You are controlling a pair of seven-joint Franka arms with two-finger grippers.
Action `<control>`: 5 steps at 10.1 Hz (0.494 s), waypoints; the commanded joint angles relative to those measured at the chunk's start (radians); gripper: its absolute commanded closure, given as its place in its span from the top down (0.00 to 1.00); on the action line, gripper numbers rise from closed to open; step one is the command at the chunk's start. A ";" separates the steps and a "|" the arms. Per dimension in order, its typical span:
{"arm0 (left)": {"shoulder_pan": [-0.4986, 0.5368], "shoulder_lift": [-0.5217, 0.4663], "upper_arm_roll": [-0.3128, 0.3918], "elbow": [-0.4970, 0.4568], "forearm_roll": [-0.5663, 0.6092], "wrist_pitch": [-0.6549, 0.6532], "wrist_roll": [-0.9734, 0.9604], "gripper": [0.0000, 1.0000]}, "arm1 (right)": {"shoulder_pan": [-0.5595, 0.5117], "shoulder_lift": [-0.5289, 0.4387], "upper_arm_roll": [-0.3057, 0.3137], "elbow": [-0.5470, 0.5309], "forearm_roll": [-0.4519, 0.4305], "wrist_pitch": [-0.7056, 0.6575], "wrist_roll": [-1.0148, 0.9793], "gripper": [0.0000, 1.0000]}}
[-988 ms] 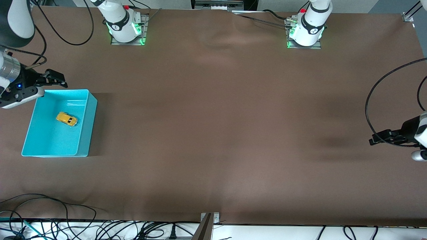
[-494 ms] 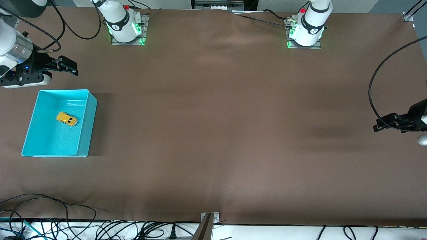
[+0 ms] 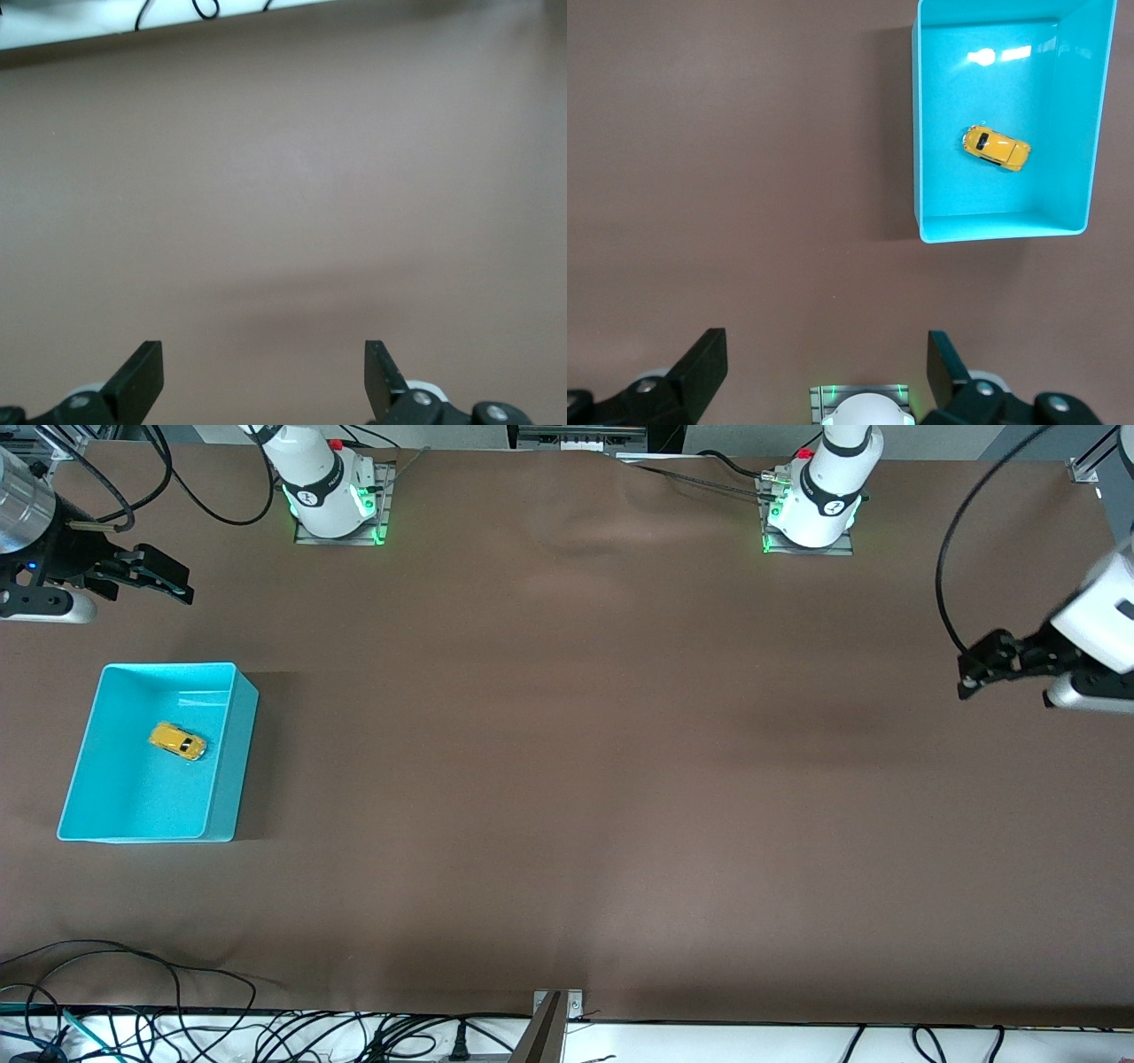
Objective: Wind up and store yellow beetle car
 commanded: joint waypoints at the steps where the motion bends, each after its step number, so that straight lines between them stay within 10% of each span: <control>1: -0.038 -0.064 0.040 -0.089 -0.068 0.022 -0.006 1.00 | 0.006 0.023 -0.012 0.035 0.008 -0.017 0.014 1.00; 5: -0.049 -0.123 0.041 -0.123 -0.084 0.020 -0.020 1.00 | -0.003 0.031 -0.015 0.035 0.016 0.040 0.011 1.00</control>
